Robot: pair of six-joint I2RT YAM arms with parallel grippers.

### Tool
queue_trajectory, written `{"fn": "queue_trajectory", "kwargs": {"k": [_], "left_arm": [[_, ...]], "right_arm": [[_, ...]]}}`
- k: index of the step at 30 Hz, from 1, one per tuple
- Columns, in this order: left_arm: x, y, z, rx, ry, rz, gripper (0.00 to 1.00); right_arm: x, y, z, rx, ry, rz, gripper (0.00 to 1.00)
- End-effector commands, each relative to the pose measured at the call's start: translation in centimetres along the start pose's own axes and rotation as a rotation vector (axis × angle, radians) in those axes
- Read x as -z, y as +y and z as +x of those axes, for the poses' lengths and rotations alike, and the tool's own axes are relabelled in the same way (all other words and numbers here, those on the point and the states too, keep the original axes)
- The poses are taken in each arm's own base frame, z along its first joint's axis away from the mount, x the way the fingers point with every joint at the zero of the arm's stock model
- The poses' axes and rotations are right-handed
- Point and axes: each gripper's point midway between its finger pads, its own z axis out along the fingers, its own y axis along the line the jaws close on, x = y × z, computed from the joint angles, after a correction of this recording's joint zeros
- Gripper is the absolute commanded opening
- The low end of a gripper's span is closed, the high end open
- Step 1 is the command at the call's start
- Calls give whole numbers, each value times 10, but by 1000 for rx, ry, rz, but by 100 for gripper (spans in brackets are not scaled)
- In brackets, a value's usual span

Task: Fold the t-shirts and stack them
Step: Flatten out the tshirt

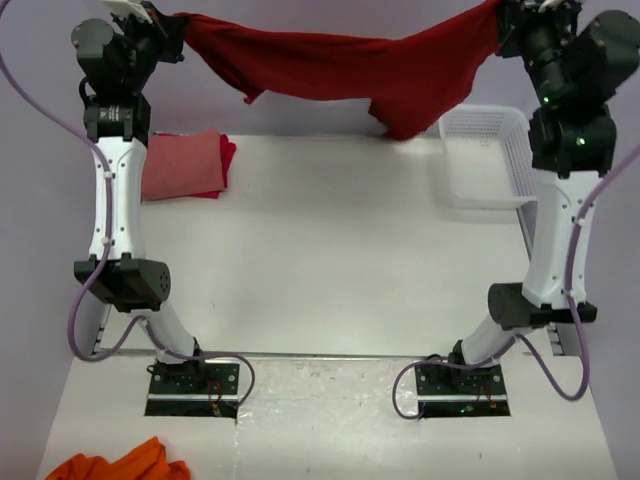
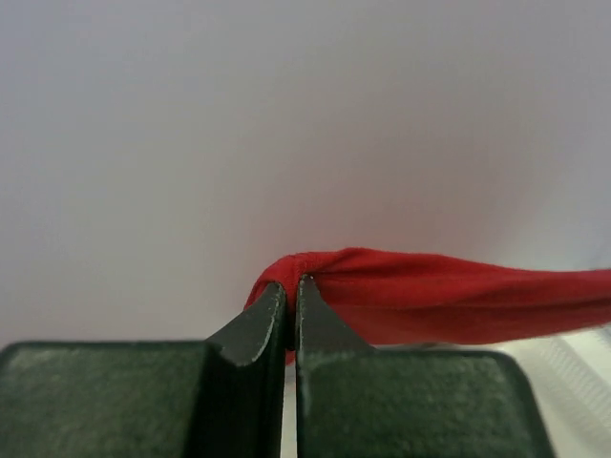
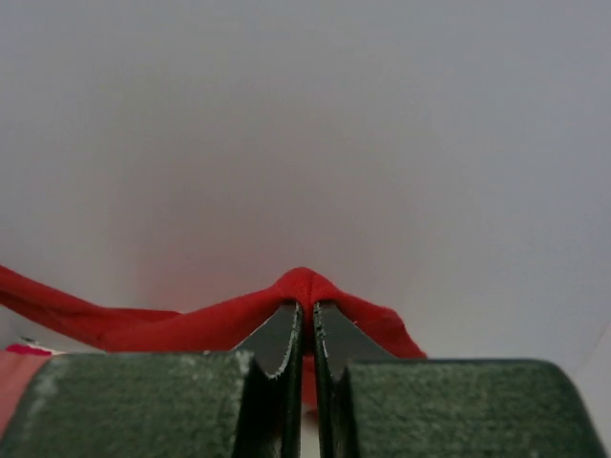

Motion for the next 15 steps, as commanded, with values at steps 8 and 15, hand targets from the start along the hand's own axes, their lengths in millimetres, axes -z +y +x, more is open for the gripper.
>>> {"fn": "queue_trajectory", "kwargs": {"k": [8, 15], "left_arm": [[68, -29, 77, 145, 193, 13, 0], [189, -34, 302, 366, 741, -170, 0]], "right_arm": [[64, 38, 122, -186, 370, -75, 0], [198, 69, 278, -464, 792, 75, 0]]}}
